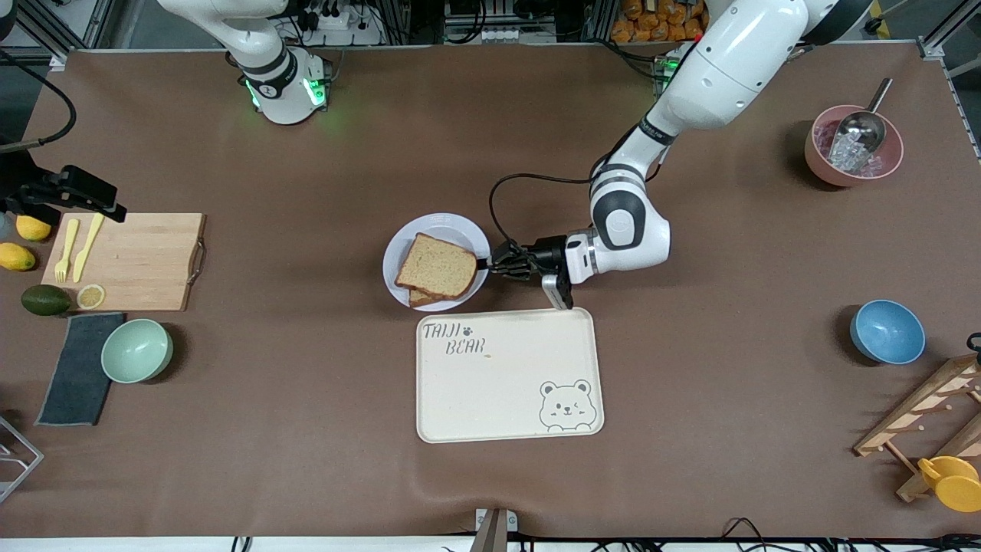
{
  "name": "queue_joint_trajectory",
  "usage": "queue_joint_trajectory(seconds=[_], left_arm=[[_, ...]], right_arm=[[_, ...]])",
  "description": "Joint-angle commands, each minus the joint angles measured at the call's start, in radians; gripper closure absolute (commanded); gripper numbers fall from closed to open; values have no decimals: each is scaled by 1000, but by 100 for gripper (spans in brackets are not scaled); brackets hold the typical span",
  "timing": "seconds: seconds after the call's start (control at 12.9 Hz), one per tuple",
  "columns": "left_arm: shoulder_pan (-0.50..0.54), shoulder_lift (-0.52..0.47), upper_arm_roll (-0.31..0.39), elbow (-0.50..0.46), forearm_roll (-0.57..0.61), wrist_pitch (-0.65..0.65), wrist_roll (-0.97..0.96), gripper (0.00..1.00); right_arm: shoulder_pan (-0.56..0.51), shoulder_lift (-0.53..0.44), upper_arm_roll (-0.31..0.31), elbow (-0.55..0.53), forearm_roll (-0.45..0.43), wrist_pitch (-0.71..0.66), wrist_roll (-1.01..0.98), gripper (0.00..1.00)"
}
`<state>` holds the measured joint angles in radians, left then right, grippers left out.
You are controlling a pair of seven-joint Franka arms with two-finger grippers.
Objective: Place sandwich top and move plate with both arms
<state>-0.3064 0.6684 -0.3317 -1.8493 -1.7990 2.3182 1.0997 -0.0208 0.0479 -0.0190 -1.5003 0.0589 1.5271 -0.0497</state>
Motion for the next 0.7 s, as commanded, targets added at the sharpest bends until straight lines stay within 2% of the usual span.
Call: queue_joint_trajectory(seconds=[0.0,0.62], left_arm=[[36,-18,-7,27,-33,-20,-23,100],[124,25,5,119,-16,-68,-101,100]], right_arm=[[-30,3,27,18,-17,-15,1,0],[-28,-2,28,15,-48,-13,27,0]])
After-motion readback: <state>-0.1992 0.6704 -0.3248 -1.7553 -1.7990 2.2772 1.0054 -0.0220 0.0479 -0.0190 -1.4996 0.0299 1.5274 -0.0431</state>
